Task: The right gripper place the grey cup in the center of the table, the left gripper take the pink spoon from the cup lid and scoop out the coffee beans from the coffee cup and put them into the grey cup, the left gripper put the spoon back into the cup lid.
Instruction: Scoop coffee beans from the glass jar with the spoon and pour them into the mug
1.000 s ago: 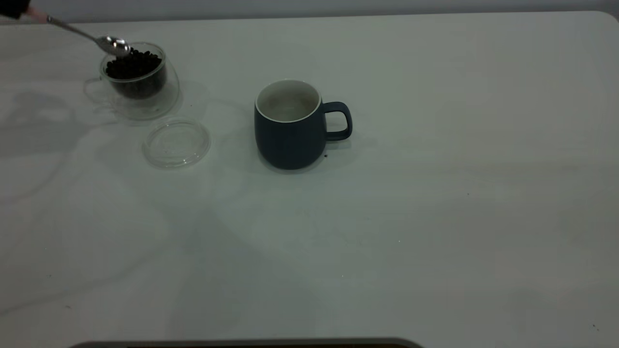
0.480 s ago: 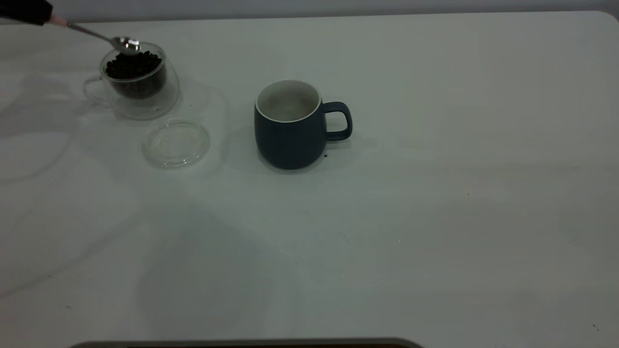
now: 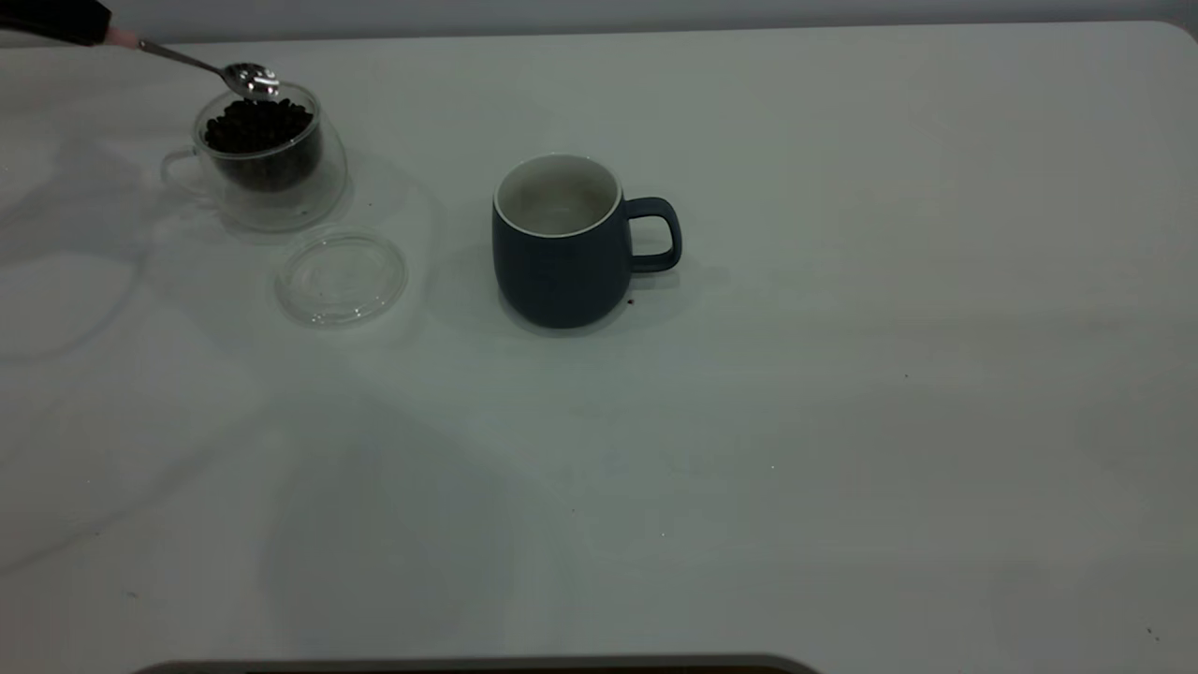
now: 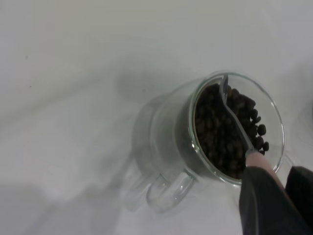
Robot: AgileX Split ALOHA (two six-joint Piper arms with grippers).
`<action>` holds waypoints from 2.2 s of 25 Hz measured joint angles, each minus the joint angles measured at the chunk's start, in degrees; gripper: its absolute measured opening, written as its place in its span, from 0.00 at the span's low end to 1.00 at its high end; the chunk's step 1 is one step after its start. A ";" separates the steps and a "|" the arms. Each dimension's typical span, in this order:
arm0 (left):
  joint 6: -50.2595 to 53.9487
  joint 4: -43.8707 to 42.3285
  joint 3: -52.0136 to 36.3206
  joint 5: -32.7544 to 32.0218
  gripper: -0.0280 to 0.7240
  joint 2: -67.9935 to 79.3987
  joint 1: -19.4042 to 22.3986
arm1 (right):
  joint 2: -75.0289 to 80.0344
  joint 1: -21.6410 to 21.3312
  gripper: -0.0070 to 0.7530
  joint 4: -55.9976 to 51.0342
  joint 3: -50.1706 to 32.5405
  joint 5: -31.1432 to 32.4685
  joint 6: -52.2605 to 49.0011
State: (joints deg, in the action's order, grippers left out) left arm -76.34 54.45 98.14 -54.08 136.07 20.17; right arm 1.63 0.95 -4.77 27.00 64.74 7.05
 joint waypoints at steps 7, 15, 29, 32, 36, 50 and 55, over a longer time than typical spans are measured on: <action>-6.29 0.00 0.00 -1.13 0.20 0.60 -0.27 | 0.00 0.00 0.79 0.00 0.00 0.00 0.00; -8.84 0.04 0.00 -0.62 0.20 1.98 -0.69 | 0.00 0.00 0.79 0.00 0.00 0.00 0.00; 0.70 -3.08 0.00 -1.47 0.20 3.10 -0.79 | 0.00 0.00 0.79 0.00 0.00 0.00 0.00; 3.45 -3.34 0.00 -2.06 0.20 3.37 -0.79 | 0.00 0.00 0.79 0.00 0.00 0.00 0.00; 6.84 -2.51 0.00 -2.95 0.20 4.48 -0.74 | 0.00 0.00 0.79 0.00 0.00 0.00 0.00; 12.44 1.68 0.00 -5.58 0.20 5.36 2.22 | 0.00 0.00 0.79 0.00 0.00 -0.01 0.00; 13.03 3.57 0.00 -6.95 0.20 7.13 2.73 | 0.00 0.00 0.79 0.00 0.00 -0.01 0.00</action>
State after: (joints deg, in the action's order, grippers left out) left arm -63.31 58.02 98.14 -61.03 143.20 22.90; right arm 1.63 0.95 -4.77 27.00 64.73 7.05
